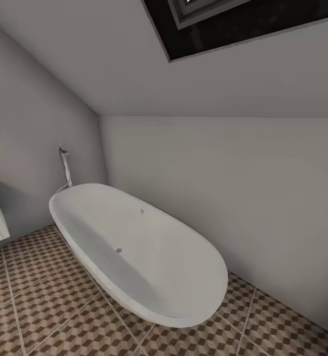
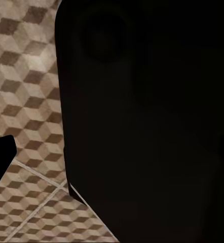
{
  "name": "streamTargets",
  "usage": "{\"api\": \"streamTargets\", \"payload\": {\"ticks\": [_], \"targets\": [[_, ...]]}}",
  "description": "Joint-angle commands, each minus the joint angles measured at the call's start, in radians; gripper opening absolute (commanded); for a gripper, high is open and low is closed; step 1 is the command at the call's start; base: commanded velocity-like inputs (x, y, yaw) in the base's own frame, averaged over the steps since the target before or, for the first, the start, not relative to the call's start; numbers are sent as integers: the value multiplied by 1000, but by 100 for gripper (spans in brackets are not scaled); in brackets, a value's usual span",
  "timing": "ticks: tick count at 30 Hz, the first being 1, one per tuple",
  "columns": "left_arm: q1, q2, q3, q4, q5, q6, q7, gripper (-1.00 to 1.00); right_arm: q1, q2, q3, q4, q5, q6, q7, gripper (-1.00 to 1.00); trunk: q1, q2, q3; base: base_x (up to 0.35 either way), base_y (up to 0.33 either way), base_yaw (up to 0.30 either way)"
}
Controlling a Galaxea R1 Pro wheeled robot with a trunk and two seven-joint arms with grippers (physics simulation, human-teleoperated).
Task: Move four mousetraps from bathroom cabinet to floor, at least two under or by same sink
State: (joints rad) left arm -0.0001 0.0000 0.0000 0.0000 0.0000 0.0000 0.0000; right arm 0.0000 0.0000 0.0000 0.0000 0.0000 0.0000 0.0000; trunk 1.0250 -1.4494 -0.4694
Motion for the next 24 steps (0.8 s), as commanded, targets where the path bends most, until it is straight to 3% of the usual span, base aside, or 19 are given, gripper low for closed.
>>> {"api": "streamTargets", "payload": {"ticks": [1, 5, 11, 24], "targets": [[2, 2, 4, -6, 3, -2, -2, 100, -6, 6, 0, -6, 0, -6, 1, 100, 0, -1, -1, 0, 0, 0], [2, 0, 5, -10, 2, -2, -2, 100, -9, 27, 0, -29, 1, -26, 1, 100, 0, -1, -1, 0, 0, 0], [2, 1, 4, -27, 2, -17, -1, 100, -9, 36, 1, -62, 2, -42, 0, 100, 0, -1, -1, 0, 0, 0], [2, 9, 6, -72, -2, -34, 1, 100, -9, 33, 2, -121, 3, -105, -1, 100, 0, -1, -1, 0, 0, 0]]}}
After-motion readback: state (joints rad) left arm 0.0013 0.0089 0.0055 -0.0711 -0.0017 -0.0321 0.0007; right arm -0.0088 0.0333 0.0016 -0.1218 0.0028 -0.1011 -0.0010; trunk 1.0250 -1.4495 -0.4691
